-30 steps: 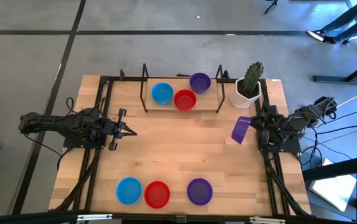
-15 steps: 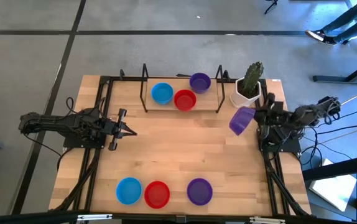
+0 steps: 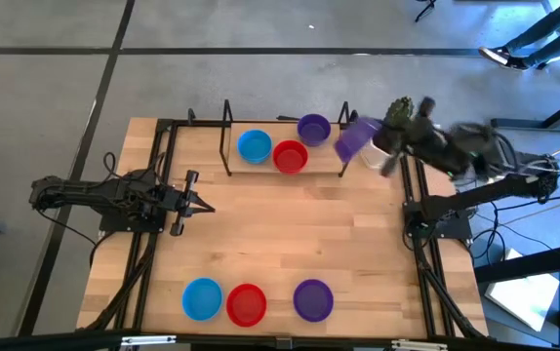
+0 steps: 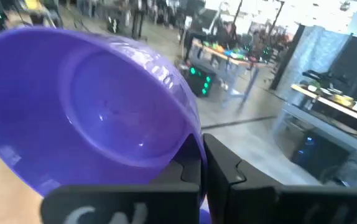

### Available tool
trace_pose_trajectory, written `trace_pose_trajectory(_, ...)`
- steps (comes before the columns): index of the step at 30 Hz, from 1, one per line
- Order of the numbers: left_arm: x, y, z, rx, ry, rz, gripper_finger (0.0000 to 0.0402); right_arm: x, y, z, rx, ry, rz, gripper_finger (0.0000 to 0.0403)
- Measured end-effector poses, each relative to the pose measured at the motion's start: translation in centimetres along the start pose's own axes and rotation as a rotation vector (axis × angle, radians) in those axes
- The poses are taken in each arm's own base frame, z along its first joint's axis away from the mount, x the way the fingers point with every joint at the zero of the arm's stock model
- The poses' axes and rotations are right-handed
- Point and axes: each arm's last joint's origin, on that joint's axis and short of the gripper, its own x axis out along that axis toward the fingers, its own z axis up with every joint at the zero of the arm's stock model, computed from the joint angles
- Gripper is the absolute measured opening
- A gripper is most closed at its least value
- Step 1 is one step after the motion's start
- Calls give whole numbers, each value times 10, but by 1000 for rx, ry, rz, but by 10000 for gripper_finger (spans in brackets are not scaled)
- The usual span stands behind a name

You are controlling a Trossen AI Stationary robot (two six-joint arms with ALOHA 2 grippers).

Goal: Pick & Place Mini bowls
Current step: Stack the purple bowl on the purple bowl on the shelf

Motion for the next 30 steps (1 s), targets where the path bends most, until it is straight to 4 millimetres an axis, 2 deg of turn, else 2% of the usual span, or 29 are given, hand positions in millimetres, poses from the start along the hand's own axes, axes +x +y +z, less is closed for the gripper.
trace_pose_trajectory(5,0,0,0,-1,3,-1,3,48,-17,34,0,96,-11,2)
trace_pose_trajectory(9,0,0,0,-1,4,-1,7,95,-29,41,-16,230,-12,2)
trace_pose_trajectory(12,0,0,0,0,4,-1,7,130,-42,39,-22,339,-45,2)
trace_pose_trajectory(16,0,0,0,0,4,-1,2,179,-59,18,-20,528,-41,3)
trace_pose_trajectory(20,0,0,0,6,4,-2,4,216,-79,-7,3,699,-43,4)
trace_pose_trajectory(24,0,0,0,10,4,-1,7,252,-92,-45,15,874,-56,4)
trace_pose_trajectory(30,0,0,0,10,4,-1,3,284,-104,-95,28,1069,-36,5)
